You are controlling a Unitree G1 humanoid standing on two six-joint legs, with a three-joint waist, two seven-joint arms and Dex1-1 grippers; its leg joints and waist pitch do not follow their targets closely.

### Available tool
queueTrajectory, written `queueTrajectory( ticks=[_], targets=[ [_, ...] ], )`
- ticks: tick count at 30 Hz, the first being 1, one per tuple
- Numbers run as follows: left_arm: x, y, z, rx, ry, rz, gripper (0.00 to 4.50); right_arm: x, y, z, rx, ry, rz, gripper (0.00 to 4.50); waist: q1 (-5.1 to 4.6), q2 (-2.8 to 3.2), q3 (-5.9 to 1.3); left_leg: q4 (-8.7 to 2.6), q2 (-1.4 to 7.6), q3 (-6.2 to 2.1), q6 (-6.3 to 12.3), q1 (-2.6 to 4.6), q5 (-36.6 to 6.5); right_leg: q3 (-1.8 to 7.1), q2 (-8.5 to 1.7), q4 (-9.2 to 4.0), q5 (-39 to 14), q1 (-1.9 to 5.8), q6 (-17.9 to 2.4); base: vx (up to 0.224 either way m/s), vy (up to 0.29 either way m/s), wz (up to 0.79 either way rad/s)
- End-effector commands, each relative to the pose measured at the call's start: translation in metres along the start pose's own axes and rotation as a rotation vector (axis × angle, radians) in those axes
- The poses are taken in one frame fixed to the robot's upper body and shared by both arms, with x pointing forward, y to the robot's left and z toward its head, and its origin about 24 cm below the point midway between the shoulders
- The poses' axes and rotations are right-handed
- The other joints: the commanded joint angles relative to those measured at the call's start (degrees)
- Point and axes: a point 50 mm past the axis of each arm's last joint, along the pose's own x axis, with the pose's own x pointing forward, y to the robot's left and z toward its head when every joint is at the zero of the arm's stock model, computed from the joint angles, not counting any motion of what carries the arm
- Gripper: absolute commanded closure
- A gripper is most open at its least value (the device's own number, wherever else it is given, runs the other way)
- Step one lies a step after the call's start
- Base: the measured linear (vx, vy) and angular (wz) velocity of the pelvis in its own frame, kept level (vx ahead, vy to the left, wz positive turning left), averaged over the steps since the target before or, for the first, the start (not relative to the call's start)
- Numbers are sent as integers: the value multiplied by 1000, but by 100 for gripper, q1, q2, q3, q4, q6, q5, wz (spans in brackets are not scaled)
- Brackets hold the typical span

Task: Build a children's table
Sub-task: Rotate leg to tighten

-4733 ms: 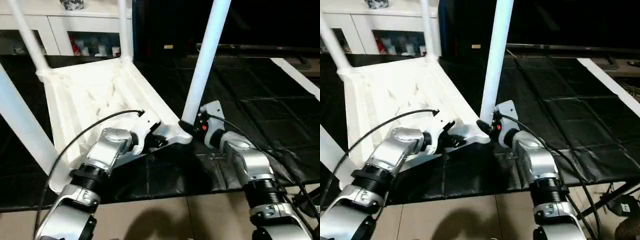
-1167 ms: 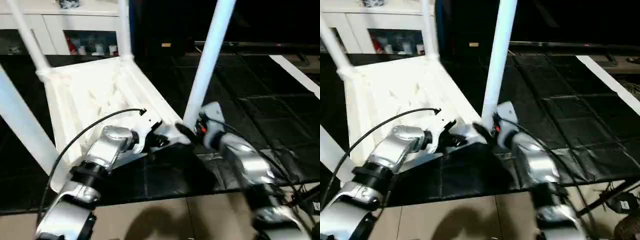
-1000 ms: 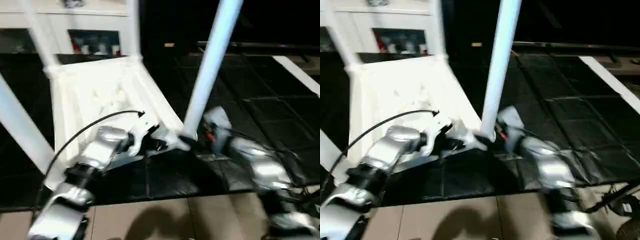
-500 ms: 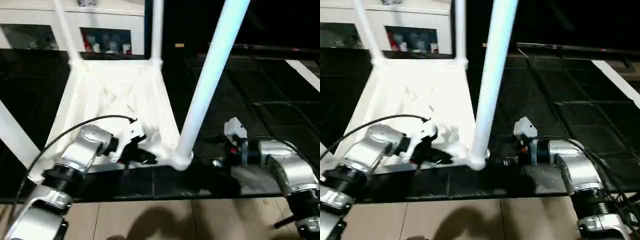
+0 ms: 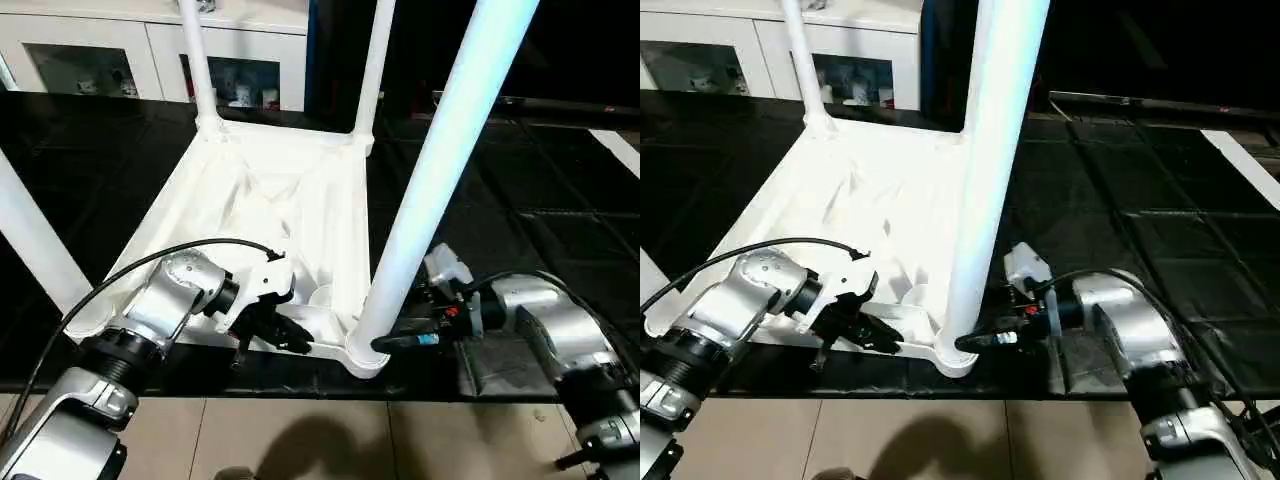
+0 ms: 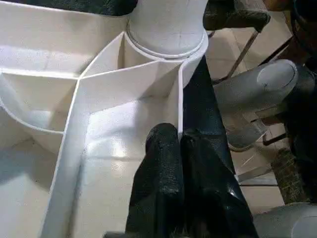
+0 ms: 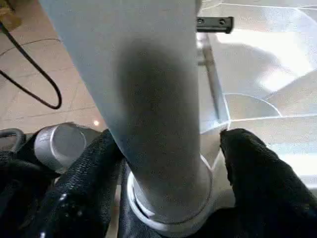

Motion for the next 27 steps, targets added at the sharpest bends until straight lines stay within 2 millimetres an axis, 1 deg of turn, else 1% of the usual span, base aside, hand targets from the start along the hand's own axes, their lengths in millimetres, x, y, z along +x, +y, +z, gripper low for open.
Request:
queueTrajectory(
  ticks=[1, 2, 3, 5, 6, 7, 10, 11, 12, 17, 18, 19, 22, 23, 24, 25, 26, 27],
  targets=[
    [5, 0, 11, 62, 15, -65, 450, 0, -4, 6, -28, 10, 8, 150, -53, -4, -375, -367, 173, -4, 175, 57, -1155, 274, -448, -430, -1578, 278, -1039, 0, 0, 0],
    [5, 0, 11, 62, 15, -65, 450, 0, -4, 6, -28, 10, 8, 165, -55, 4, -374, -370, 174, -8, 175, 53, -1162, 272, -450, -428, -1589, 280, -1045, 0, 0, 0],
    [5, 0, 11, 62, 16, -65, 450, 1, -4, 6, -27, 10, 12, 165, -56, 10, -374, -366, 172, -6, 170, 56, -1181, 271, -454, -434, -1614, 277, -1043, 0, 0, 0],
    [5, 0, 11, 63, 17, -64, 450, 1, -4, 5, -22, 12, 23, 175, -56, 3, -368, -368, 170, -7, 170, 50, -1200, 271, -455, -441, -1680, 280, -1018, 0, 0, 0],
    [5, 0, 11, 63, 17, -64, 450, 1, -4, 5, -22, 12, 23, 186, -57, 3, -369, -368, 171, -8, 166, 52, -1206, 271, -456, -440, -1706, 279, -1010, 0, 0, 0],
    [5, 0, 11, 63, 17, -63, 450, 1, -4, 5, -20, 13, 27, 207, -59, 1, -369, -367, 171, -8, 160, 56, -1200, 271, -454, -441, -1739, 276, -1000, 0, 0, 0],
    [4, 0, 10, 63, 18, -63, 450, 1, -5, 5, -15, 14, 37, 213, -55, 2, -373, -366, 170, -8, 169, 52, -1157, 273, -450, -436, -1674, 275, -994, 0, 0, 0],
    [4, 0, 10, 63, 18, -62, 450, 1, -5, 5, -13, 13, 40, 237, -57, -4, -375, -364, 169, -8, 172, 49, -1153, 273, -452, -434, -1661, 281, -999, 0, 0, 0],
    [4, 0, 9, 63, 19, -61, 450, 1, -4, 5, -11, 13, 42, 243, -54, 0, -374, -364, 170, -7, 173, 52, -1158, 272, -450, -435, -1660, 276, -1003, 0, 0, 0],
    [4, 1, 9, 60, 16, -53, 450, 2, -4, 4, -3, 7, 55, 252, -53, -1, -372, -363, 168, -6, 170, 54, -1166, 271, -448, -436, -1702, 275, -997, 0, 0, 0],
    [4, 2, 9, 56, 12, -46, 450, 3, -4, 4, 0, 4, 60, 252, -53, -9, -376, -362, 169, -7, 174, 52, -1149, 271, -453, -433, -1711, 279, -985, 0, 0, 0],
    [4, 3, 9, 49, 7, -37, 450, 4, -3, 4, 3, -2, 62, 253, -53, 16, -375, -362, 171, -8, 171, 54, -1149, 273, -453, -433, -1695, 275, -993, 0, 0, 0],
    [4, 4, 9, 30, -2, -19, 450, 6, -2, 3, 13, -13, 59, 254, -58, 7, -372, -364, 170, -7, 163, 55, -1188, 270, -449, -440, -1702, 276, -1002, 0, 0, 0],
    [4, 6, 9, 8, -18, 7, 450, 8, -2, 3, 18, -29, 37, 254, -56, 46, -370, -366, 168, -8, 146, 59, -1205, 274, -446, -439, -1712, 272, -1003, 0, 0, 0],
    [4, 8, 10, -12, -32, 34, 450, 11, -2, 4, 25, -47, 15, 254, -62, 34, -368, -364, 160, -1, 131, 65, -1242, 273, -437, -455, -1744, 268, -987, 0, 0, 0],
    [4, 10, 11, -29, -43, 55, 450, 13, -2, 5, 30, -61, -4, 254, -63, 37, -365, -369, 159, -6, 113, 66, -1264, 273, -440, -453, -1780, 267, -982, 0, 0, 0],
    [5, 17, 14, -67, -82, 140, 450, 20, -7, 5, 55, -87, -100, 254, -67, 30, -365, -372, 156, -15, 86, 69, -1306, 267, -446, -467, -1894, 270, -948, 0, 0, 0],
    [5, 17, 14, -67, -82, 140, 450, 20, -7, 5, 55, -87, -100, 254, -77, 27, -356, -376, 148, -11, 67, 65, -1305, 270, -438, -473, -1928, 268, -916, 0, 0, 0]
  ],
)
